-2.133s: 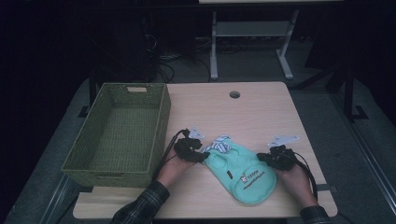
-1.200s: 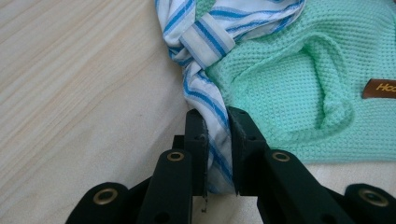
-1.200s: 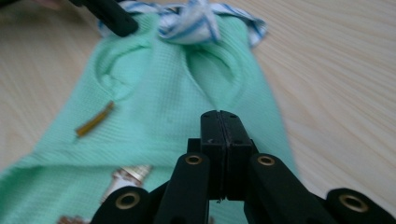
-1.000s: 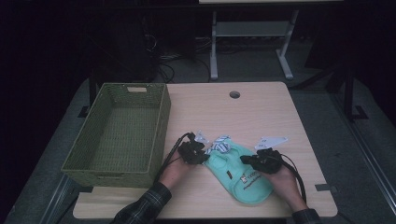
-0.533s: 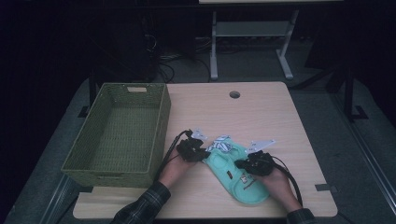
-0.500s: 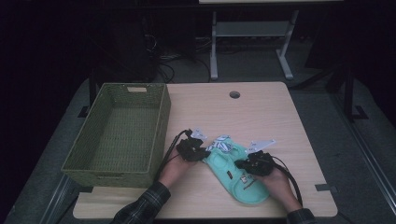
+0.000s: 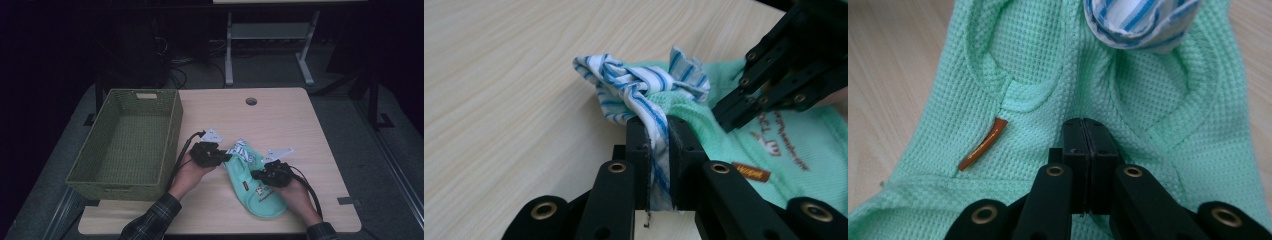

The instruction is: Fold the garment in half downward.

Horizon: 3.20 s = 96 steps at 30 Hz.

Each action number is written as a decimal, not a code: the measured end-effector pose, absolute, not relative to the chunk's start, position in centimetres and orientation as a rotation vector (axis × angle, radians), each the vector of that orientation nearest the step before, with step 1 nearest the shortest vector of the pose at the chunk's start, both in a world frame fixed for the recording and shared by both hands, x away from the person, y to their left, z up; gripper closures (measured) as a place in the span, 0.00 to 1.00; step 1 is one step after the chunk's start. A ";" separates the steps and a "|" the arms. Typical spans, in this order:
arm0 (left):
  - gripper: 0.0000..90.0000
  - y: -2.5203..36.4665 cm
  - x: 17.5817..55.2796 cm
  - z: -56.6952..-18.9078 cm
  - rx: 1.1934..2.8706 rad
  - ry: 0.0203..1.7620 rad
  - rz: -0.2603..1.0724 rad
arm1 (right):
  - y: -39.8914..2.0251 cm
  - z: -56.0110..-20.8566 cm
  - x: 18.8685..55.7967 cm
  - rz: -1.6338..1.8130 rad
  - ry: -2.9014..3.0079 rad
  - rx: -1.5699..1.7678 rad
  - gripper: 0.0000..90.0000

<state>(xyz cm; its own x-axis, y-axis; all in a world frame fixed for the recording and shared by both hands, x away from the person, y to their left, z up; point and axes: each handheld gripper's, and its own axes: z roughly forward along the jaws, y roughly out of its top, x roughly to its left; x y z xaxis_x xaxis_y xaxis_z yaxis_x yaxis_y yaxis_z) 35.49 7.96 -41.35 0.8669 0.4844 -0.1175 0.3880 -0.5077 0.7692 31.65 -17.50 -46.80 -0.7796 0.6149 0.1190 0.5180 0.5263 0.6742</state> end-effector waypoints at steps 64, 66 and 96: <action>0.90 5.8 33.7 -39.6 2.119 0.411 0.066 | -19.8 -46.5 29.1 1.032 2.633 1.006 1.00; 0.90 5.5 33.5 -39.9 2.129 0.405 0.055 | -19.8 -46.5 29.1 1.033 2.632 1.006 0.99; 0.73 5.2 34.2 -39.4 2.120 0.423 0.016 | -23.1 -45.6 29.6 1.064 2.500 1.072 0.97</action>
<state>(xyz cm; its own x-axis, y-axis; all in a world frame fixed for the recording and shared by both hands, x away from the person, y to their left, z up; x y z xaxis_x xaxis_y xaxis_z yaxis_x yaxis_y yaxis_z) 34.23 5.19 -39.41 0.9404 0.3048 -0.1508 0.2922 -0.4974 0.8169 29.64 -23.12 -45.57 -0.7097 0.7003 0.0766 0.5408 0.4719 0.6964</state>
